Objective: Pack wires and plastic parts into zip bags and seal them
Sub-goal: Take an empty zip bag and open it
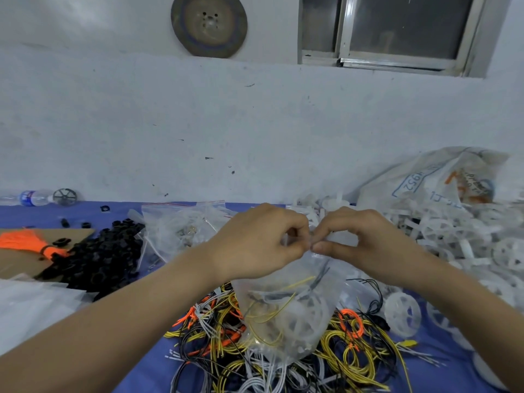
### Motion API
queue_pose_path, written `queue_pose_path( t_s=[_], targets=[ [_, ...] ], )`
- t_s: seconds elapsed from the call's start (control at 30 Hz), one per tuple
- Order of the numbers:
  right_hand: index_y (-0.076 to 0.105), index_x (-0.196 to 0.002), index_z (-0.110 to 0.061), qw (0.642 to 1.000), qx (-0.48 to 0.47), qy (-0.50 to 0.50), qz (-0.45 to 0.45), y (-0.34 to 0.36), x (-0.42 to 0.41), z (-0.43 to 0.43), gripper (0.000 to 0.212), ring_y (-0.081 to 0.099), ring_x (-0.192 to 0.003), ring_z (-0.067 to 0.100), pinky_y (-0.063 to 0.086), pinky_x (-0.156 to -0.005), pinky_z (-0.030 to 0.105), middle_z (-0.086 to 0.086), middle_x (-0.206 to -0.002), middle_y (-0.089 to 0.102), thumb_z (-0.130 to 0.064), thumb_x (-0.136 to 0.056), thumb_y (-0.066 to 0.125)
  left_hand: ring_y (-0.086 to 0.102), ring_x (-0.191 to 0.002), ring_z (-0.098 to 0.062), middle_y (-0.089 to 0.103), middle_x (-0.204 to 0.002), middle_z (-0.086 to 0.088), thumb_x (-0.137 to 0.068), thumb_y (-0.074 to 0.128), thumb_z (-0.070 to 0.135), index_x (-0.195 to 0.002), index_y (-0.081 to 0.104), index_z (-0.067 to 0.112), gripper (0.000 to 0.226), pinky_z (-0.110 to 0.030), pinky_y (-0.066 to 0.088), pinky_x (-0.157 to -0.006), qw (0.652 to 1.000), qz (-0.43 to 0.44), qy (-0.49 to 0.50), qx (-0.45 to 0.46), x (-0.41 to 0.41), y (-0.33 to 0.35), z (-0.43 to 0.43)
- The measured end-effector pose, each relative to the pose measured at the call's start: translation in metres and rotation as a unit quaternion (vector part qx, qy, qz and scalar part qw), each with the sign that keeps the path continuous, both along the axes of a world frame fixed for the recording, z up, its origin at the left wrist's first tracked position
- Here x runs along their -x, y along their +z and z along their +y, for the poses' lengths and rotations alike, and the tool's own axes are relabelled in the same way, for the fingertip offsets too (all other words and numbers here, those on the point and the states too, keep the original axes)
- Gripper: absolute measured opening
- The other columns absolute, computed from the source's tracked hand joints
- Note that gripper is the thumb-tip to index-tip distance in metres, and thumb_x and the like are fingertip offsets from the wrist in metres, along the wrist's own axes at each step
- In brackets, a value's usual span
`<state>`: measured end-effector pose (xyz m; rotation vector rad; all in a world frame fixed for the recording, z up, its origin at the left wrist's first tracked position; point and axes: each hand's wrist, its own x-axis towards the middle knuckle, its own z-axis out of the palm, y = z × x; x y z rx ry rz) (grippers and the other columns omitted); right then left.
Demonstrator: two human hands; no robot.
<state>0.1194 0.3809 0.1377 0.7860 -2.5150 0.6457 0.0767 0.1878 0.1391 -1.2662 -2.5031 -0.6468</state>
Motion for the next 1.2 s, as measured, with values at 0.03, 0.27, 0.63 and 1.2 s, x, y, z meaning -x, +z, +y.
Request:
queue_pose_path(
  t_s=[0.03, 0.27, 0.63, 1.2],
  targets=[
    [0.07, -0.08, -0.018, 1.0, 0.005, -0.005, -0.003, 0.001, 0.0, 0.004, 0.008, 0.057, -0.083, 0.0, 0.04, -0.078, 0.015, -0.013, -0.081, 0.066, -0.026, -0.08, 0.068, 0.055, -0.076, -0.001, 0.063, -0.078, 0.019, -0.088, 0.058, 0.03, -0.077, 0.06, 0.035, 0.012, -0.037, 0.051, -0.074, 1.0, -0.001, -0.002, -0.006, 0.001, 0.0, 0.0],
    [0.067, -0.075, -0.016, 0.997, -0.045, -0.013, 0.059, 0.002, 0.005, 0.017, 0.021, 0.055, -0.085, 0.013, 0.043, -0.076, 0.029, -0.009, -0.079, 0.064, -0.036, -0.079, 0.061, 0.052, -0.072, -0.005, 0.058, -0.074, 0.014, -0.092, 0.055, 0.041, -0.074, 0.048, 0.033, 0.021, -0.025, 0.038, -0.059, 0.998, 0.036, 0.018, 0.05, 0.006, 0.005, 0.004],
    [0.056, -0.061, -0.025, 0.993, 0.05, -0.108, -0.004, -0.009, 0.007, 0.072, 0.029, 0.057, -0.067, 0.002, 0.04, -0.066, 0.008, -0.011, -0.063, 0.059, -0.015, -0.086, 0.065, 0.043, -0.059, -0.003, 0.047, -0.061, 0.009, -0.093, 0.054, 0.039, -0.063, 0.037, 0.028, 0.036, -0.028, 0.032, -0.058, 0.991, 0.035, 0.082, 0.101, 0.026, 0.002, -0.041],
    [0.065, -0.082, -0.017, 0.998, -0.044, -0.01, 0.045, -0.017, 0.002, 0.008, 0.031, 0.04, -0.123, 0.011, 0.028, -0.098, 0.02, -0.007, -0.109, 0.06, -0.042, -0.086, 0.048, 0.045, -0.065, -0.003, 0.05, -0.071, 0.011, -0.094, 0.055, 0.029, -0.077, 0.053, 0.018, 0.02, -0.019, 0.034, -0.061, 0.994, 0.067, -0.086, 0.016, 0.01, -0.01, -0.021]
  ],
)
